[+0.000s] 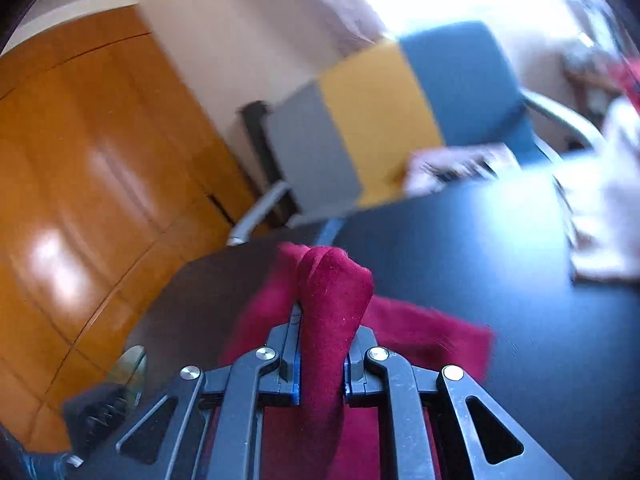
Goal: Fold clothes
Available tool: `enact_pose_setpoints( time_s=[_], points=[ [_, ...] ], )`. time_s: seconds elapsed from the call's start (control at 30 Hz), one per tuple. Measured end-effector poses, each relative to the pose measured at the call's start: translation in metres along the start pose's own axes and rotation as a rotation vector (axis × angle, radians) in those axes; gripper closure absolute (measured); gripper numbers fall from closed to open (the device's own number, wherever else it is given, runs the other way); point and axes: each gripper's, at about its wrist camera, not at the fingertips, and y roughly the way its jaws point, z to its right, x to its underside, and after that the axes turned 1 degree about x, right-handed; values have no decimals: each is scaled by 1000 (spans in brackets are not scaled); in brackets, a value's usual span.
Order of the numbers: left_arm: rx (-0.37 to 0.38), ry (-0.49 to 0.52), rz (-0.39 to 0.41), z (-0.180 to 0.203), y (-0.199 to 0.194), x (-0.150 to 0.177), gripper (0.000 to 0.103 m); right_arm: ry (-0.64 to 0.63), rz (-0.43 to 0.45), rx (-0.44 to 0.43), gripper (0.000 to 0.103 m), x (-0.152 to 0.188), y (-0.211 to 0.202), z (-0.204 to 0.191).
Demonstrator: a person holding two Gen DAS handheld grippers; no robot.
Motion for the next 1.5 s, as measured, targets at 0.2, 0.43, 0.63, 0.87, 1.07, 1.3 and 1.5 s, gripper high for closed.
enact_pose_setpoints(
  time_s=[0.2,0.43,0.63,0.87,1.07,1.3,1.5],
  points=[
    [38,34,64,26,-8,-11,78,132,-16,46,87,49,-6,59],
    [96,203,-125,77,63,-5,78,157,-32,49,85,50,4,69],
    [54,260,-118,100,68,-6,77,162,-49,64,81,47,6,67],
    [9,192,86,81,6,-24,77,189,-35,122,63,32,-25,59],
    [-94,-12,256,23,-32,-54,77,130,40,206,63,16,-62,18],
    [-81,-122,348,24,-8,-107,74,172,11,263,63,30,-33,-28],
    [-190,-74,242,11,53,-113,71,91,0,431,78,64,-1,-13]
  ],
)
